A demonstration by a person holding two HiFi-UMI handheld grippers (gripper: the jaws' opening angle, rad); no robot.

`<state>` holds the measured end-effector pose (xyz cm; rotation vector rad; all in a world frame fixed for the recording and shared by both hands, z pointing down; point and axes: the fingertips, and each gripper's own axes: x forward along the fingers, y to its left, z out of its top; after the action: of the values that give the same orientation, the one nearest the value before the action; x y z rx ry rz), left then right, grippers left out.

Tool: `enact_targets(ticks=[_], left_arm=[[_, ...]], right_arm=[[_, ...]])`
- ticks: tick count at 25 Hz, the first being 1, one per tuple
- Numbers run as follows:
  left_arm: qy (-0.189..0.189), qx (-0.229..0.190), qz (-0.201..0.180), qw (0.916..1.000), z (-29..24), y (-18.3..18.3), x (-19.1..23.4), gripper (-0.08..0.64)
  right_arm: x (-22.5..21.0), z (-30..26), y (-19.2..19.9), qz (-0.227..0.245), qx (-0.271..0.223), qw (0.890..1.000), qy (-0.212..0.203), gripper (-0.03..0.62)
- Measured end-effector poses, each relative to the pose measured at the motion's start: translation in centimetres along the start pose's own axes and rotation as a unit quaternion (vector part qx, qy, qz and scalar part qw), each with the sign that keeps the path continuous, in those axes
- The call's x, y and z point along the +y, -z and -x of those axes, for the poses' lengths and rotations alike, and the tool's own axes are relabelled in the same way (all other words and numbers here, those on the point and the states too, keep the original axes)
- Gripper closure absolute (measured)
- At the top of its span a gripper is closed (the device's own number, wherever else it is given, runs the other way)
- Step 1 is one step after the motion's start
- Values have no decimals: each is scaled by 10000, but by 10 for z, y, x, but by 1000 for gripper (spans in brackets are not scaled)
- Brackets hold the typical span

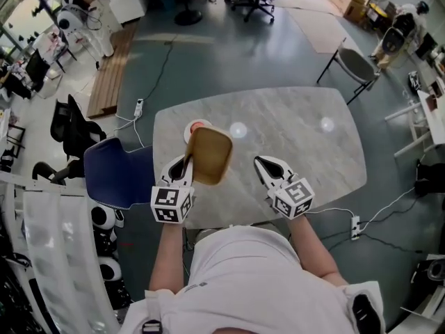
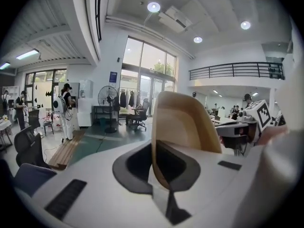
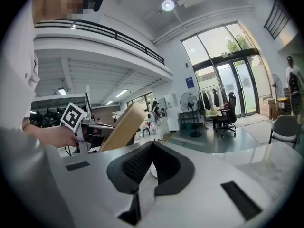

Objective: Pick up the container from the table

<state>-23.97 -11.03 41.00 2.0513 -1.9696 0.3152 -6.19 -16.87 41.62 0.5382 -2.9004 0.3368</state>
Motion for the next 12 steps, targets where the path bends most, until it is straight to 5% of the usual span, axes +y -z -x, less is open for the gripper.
enact_targets(ticks=[12], left_arm=[[-364, -333, 51, 9988, 32, 1, 8, 549]], right_arm=[[24, -10, -10, 270, -2, 9986, -446, 583]])
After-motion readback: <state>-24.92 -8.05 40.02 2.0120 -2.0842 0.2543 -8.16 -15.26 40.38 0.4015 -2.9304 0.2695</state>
